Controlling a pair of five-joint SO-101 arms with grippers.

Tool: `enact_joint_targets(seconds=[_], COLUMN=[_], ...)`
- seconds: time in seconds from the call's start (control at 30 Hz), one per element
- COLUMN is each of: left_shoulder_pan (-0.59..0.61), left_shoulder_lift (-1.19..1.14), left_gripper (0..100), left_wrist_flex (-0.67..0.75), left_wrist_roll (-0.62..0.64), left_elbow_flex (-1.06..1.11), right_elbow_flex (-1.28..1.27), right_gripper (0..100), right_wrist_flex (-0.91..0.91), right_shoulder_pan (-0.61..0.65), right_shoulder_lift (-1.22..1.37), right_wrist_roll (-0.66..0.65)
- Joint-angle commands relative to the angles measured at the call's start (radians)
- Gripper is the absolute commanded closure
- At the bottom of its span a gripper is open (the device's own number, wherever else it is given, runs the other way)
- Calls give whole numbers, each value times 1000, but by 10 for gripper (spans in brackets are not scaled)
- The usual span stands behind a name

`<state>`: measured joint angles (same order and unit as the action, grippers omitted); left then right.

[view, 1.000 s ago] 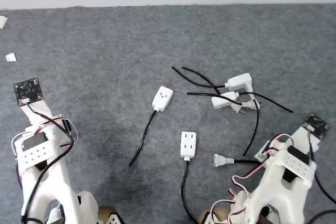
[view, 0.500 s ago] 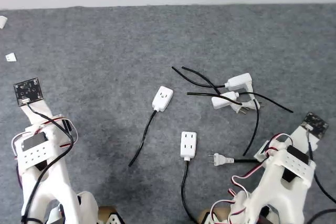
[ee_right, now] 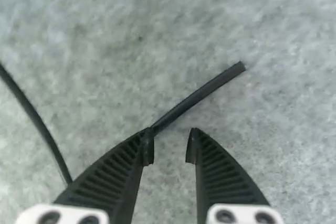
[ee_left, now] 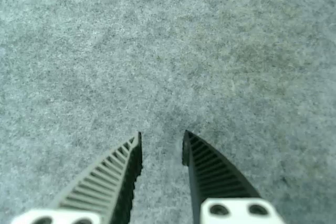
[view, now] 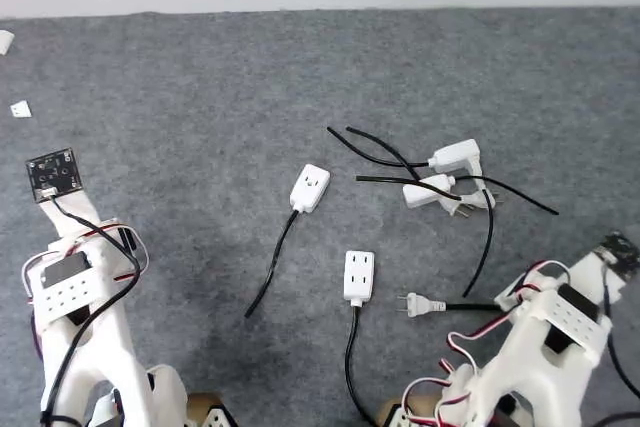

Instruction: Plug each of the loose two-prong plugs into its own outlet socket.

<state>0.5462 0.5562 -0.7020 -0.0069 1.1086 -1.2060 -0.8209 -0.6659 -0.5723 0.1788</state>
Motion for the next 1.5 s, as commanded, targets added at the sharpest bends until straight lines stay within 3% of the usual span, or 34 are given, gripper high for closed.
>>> enact_joint_targets(seconds=[0.0,0.57,0.97,1.13,1.47], left_shoulder_pan=[-5,-5,-5,-5,-5], left_shoulder_lift=[12,12,14,14,14], left_gripper=[880,880,880,880,880], left_wrist_flex=[-8,-9,-26,-26,-25], left_wrist_roll=[-8,-8,-31,-32,-32], left_elbow_flex=[-4,-4,-4,-4,-4], right_elbow_flex=[46,44,201,221,327], right_gripper=[877,876,878,996,991], right_wrist_flex=[25,94,64,50,-45], right_shoulder_pan=[-27,-21,-54,-50,-12], right_shoulder_lift=[-18,-13,251,266,265], right_wrist_roll=[17,78,80,46,34])
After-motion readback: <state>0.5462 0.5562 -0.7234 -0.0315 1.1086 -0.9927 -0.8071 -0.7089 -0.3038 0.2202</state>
